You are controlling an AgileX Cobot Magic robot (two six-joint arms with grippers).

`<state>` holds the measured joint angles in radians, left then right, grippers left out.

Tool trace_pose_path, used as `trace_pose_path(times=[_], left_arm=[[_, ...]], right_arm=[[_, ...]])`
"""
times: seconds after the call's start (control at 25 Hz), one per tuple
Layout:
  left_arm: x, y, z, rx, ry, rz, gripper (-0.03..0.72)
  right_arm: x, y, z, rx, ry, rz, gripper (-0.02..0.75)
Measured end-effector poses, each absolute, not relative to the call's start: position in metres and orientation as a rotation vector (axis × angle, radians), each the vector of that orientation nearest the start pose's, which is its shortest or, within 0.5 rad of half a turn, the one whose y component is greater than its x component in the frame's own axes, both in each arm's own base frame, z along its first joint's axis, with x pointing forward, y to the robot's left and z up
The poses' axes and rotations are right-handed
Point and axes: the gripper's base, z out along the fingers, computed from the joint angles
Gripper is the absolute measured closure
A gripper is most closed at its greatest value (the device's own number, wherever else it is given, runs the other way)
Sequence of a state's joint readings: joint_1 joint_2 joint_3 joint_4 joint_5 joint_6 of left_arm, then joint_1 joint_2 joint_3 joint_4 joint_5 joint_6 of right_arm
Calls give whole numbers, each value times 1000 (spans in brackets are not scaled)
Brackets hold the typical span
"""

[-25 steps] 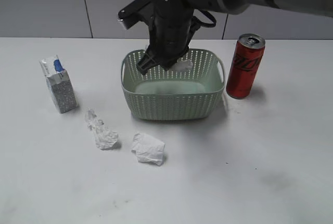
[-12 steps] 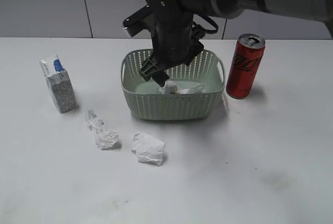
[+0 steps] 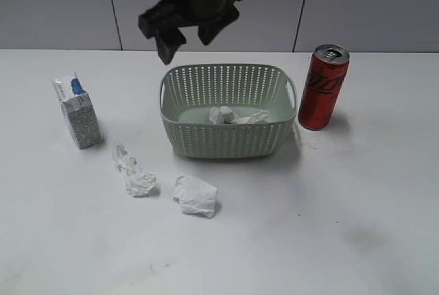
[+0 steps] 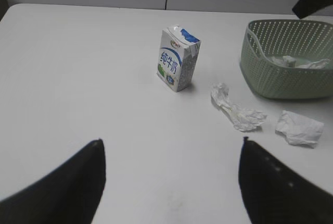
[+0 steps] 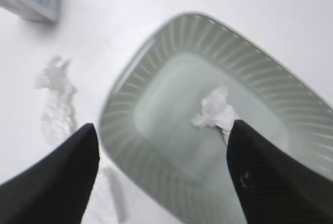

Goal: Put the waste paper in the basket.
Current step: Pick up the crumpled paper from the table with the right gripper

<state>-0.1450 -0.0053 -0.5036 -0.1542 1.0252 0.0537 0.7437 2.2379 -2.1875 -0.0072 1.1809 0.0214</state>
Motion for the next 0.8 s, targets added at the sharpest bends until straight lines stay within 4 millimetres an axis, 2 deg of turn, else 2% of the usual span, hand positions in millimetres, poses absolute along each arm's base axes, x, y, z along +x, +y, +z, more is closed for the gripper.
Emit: trace_pose_path(times=[0.12,0.44,0.64,0.72,0.8], left_arm=[[-7,-11,282,203,1988,-242,97],[-7,-11,282,203,1988,-242,97],[-7,-11,282,203,1988,-242,97],[-7,-11,282,203,1988,-242,97],[-7,-11,282,203,1988,-242,97]], right_arm=[[356,338,288,-967,2530,354,173],[331,349,318,-997,2499,659,177],[288,347,338,-1150,2438,579,177],[271,344,335,-1215,2444,539,177],[258,341,321,-1278,2482,503,177]])
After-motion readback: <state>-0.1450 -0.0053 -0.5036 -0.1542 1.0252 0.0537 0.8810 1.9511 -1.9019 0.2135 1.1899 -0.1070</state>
